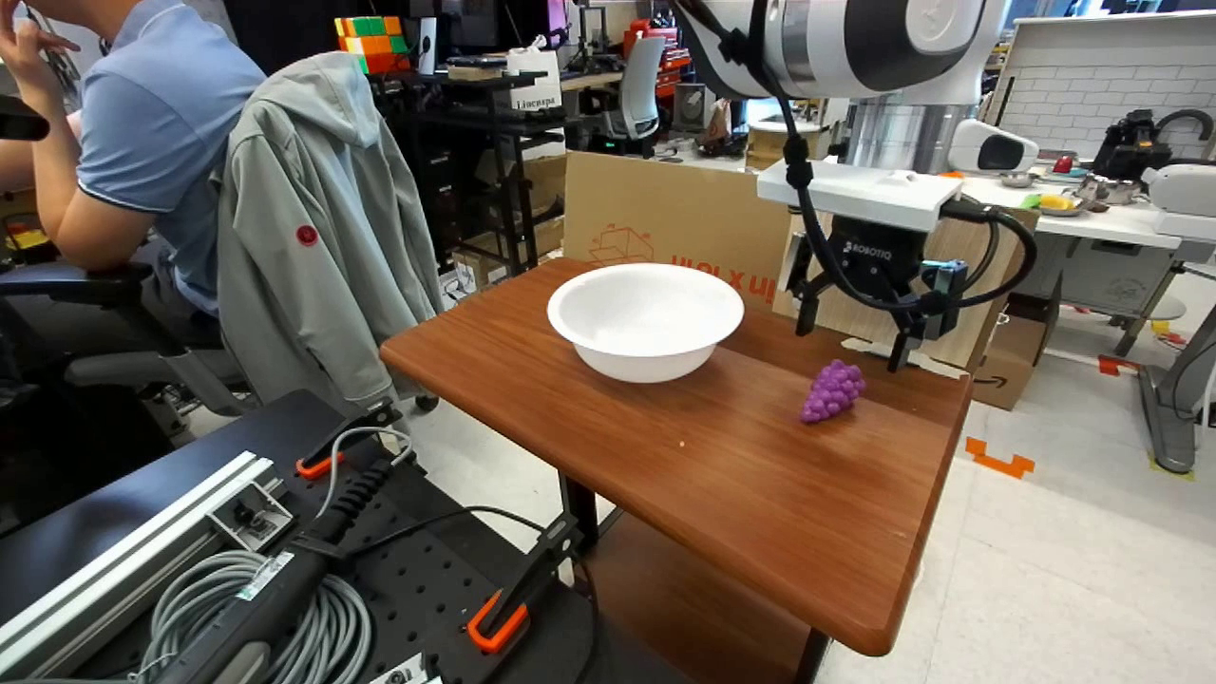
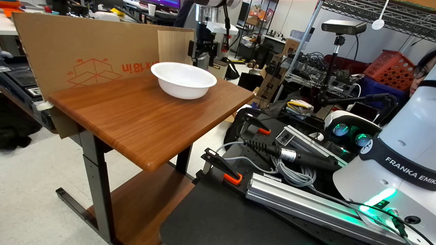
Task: Pick the purple object and put it in the bowl
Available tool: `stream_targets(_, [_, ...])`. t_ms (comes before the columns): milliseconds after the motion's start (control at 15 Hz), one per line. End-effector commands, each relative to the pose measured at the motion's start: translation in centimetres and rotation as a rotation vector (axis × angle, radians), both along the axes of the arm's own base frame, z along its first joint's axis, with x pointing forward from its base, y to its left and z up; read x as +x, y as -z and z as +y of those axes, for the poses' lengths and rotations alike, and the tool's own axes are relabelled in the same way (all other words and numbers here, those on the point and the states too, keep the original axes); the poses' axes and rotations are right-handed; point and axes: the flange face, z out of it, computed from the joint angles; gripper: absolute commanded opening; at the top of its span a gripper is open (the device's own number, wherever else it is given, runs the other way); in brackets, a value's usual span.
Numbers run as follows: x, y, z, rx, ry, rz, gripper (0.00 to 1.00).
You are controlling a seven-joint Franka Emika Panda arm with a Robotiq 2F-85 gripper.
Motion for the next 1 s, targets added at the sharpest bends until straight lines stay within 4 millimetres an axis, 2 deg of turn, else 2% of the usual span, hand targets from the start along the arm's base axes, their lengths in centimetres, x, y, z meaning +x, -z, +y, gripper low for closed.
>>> stream_targets(0, [0.7, 1.8, 0.1, 0.008, 0.001, 0.049, 1.00])
stream_targets(267, [0.0, 3.8, -0.3, 0.011, 0.005, 0.088, 1.00])
stream_targets(333, [-0.1, 4.2, -0.5, 0.014, 0.009, 0.092, 0.75])
stream_targets(400, [-0.2, 4.5, -0.7, 0.015, 0.011, 0.093, 0.74])
stream_targets(667, [-0.2, 4.1, -1.1, 0.024, 0.021, 0.082, 0.43])
stream_targets(800, [-0.3, 3.0, -1.0, 0.012, 0.032, 0.061, 0.27])
stream_targets(867, [-0.8, 1.5, -0.4, 0.012, 0.029, 0.041, 0.21])
stream_targets(933, [-1.7, -0.1, 0.3, 0.014, 0.013, 0.011, 0.20])
